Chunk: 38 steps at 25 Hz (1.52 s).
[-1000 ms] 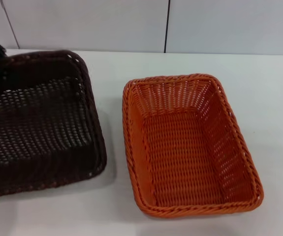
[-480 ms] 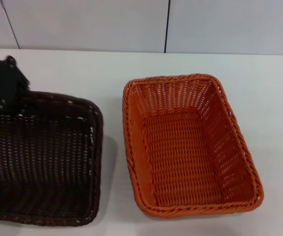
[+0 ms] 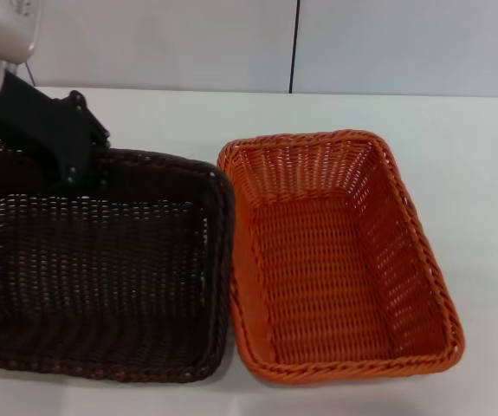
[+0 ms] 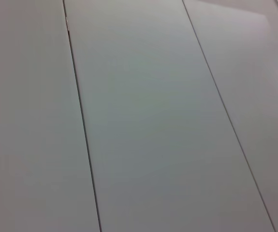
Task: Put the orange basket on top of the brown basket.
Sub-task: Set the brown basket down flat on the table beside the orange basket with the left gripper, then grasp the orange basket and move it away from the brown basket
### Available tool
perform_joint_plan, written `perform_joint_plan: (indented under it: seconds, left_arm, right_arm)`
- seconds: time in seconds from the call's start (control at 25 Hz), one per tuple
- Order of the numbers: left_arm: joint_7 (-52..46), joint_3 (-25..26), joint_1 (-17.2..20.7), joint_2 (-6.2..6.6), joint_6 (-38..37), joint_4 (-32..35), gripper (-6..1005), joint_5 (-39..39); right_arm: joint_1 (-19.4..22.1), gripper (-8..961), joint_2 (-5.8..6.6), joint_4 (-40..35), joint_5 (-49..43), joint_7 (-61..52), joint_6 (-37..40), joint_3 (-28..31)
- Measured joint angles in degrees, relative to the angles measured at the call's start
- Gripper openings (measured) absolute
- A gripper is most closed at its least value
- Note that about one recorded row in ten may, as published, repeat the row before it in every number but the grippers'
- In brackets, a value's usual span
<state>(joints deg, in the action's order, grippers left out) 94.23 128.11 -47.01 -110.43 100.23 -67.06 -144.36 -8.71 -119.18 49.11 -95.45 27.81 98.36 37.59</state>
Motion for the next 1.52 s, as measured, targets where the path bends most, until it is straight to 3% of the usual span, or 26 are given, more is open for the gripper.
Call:
perform_joint_plan:
  seconds: [0.04, 0.36, 0.44, 0.48, 0.68, 0.76, 0.88, 1.32, 1.4, 1.44, 1.52]
  left_arm:
    - [-1.0, -0.2, -0.3, -0.76, -0.7, 0.0, 188, 0.0]
    - [-5.0, -0.5, -1.0, -3.00, -2.0, -1.0, 187, -1.5]
    - [-5.5, -0.5, -0.4, -4.32, -2.6, -2.4, 187, -1.5]
    - [-5.5, -0.5, -0.4, -4.32, -2.6, -2.4, 187, -1.5]
    - [-5.4, -1.6, 1.2, -6.63, -5.2, -4.8, 227, -1.8]
    - [-5.4, -1.8, 1.4, -6.69, -6.0, -4.8, 247, -1.8]
    - [-5.5, -1.0, 1.8, -6.62, -8.3, -5.4, 466, -1.3]
    - [-5.8, 8.1, 3.2, -6.46, -17.6, -10.0, 705, 6.0]
    - [-6.8, 11.3, 4.0, -6.82, -21.7, -10.9, 718, 9.2]
    - [-8.4, 15.6, 5.2, -6.96, -27.1, -10.7, 725, 14.8]
    - [-9.0, 17.7, 5.8, -6.98, -29.4, -10.2, 738, 18.4]
  right_arm:
    - [0.1, 452, 0.00, 0.1, 0.0, 0.2, 0.1, -0.2]
    - [0.0, 451, 0.08, 0.7, -0.2, 3.6, 1.1, -1.9]
    - [0.0, 451, 0.13, 0.8, -0.2, 3.7, 1.3, -2.2]
    - [0.0, 451, 0.13, 0.8, -0.2, 3.7, 1.3, -2.2]
    - [0.2, 451, 0.18, 1.2, -0.2, 3.7, 1.3, -2.2]
    - [0.2, 450, 0.18, 1.4, -0.2, 3.7, 1.3, -2.2]
    - [0.2, 450, 0.17, 1.4, -0.2, 3.7, 1.3, -2.2]
    - [0.3, 450, 0.17, 1.5, -0.2, 3.7, 1.5, -2.9]
    - [0.2, 450, 0.17, 1.5, -0.2, 3.7, 1.5, -2.9]
    - [0.0, 449, 0.17, 1.5, -0.2, 3.6, 1.5, -2.9]
    - [-0.1, 449, 0.18, 1.5, -0.2, 3.6, 1.5, -2.9]
